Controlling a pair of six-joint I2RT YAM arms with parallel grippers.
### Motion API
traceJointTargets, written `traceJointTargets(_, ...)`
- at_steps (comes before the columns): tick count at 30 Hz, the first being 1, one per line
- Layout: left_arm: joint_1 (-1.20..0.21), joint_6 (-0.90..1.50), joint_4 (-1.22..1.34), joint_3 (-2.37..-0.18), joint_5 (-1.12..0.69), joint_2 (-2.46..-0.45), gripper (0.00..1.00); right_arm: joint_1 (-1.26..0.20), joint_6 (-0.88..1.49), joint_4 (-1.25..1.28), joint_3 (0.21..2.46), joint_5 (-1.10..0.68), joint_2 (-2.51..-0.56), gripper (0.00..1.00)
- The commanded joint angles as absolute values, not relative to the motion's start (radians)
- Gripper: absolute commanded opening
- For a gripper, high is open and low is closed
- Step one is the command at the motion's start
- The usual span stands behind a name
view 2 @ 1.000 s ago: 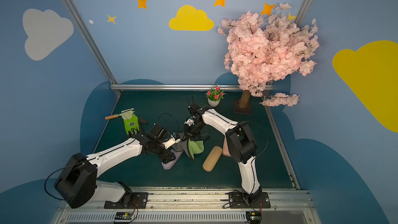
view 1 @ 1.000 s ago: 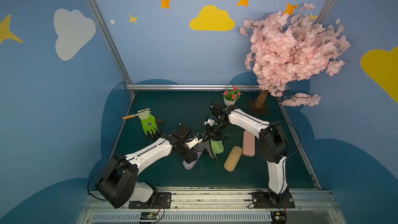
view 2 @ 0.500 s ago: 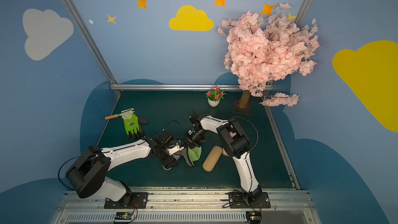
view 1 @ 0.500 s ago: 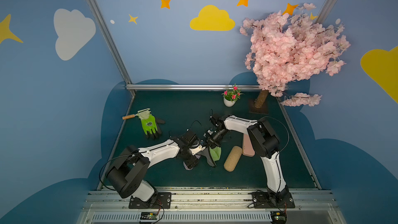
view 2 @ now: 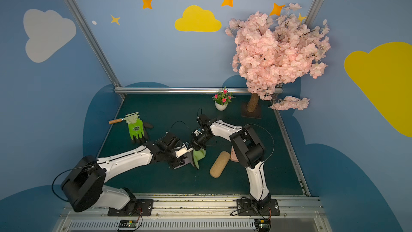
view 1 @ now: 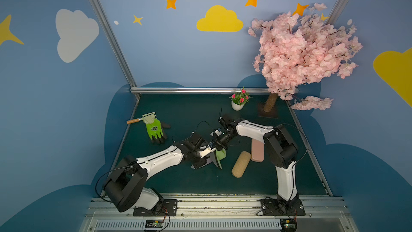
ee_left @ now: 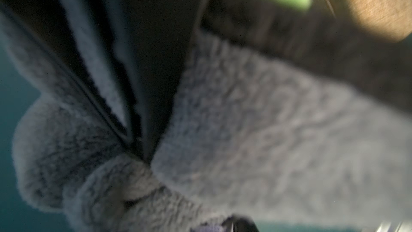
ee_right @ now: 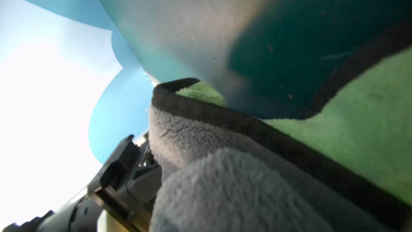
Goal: Wipe the eyeglass case
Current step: Wipe the dirt from the eyeglass case, then pick up the eyeglass case from the center of the board.
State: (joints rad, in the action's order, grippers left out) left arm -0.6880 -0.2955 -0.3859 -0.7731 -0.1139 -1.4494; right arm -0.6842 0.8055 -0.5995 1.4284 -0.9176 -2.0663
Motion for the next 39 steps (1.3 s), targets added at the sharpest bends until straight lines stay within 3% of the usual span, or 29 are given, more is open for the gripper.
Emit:
traceJointTargets(1,-0.687,-0.291,-0.414,-0.763,-0.084,-1.530,0.32,-0.649,0.772,-0.695,1.449,-0.872,-2.035,0.00)
traceJointTargets(2,-0.688,-0.287,-0.420,-0.769,-0.084,-1.541,0.36,-0.620,0.747,-0.719,1.455,-0.854,-2.029,0.00)
traceJointTargets(4,-0.686,-0.284,-0.427,-0.780,-0.072,-1.556,0.56,-0.568,0.729,-0.734,1.459,-0.850,-2.013,0.00)
traceJointTargets(7,-0.670,-0.282,-0.434,-0.792,-0.035,-1.575,0.74,-0.527,0.704,-0.758,1.484,-0.837,-2.000,0.00)
traceJointTargets(10,-0.634,-0.288,-0.457,-0.822,-0.037,-1.576,0.83,-0.524,0.680,-0.785,1.515,-0.826,-2.014,0.00)
traceJointTargets(18,-0.604,-0.296,-0.482,-0.831,-0.157,-1.512,0.83,-0.501,0.663,-0.804,1.522,-0.821,-1.988,0.00)
traceJointTargets(24,-0.588,-0.304,-0.516,-0.913,-0.173,-1.604,0.83,-0.491,0.664,-0.792,1.498,-0.821,-1.988,0.00)
traceJointTargets(31,-0.500,-0.306,-0.711,-1.122,-0.339,-1.750,0.84,-0.473,0.649,-0.799,1.492,-0.797,-1.966,0.00)
traceJointTargets(39,-0.442,-0.325,-0.680,-1.121,-0.291,-1.704,0.91,-0.408,0.603,-0.860,1.531,-0.761,-1.917,0.00)
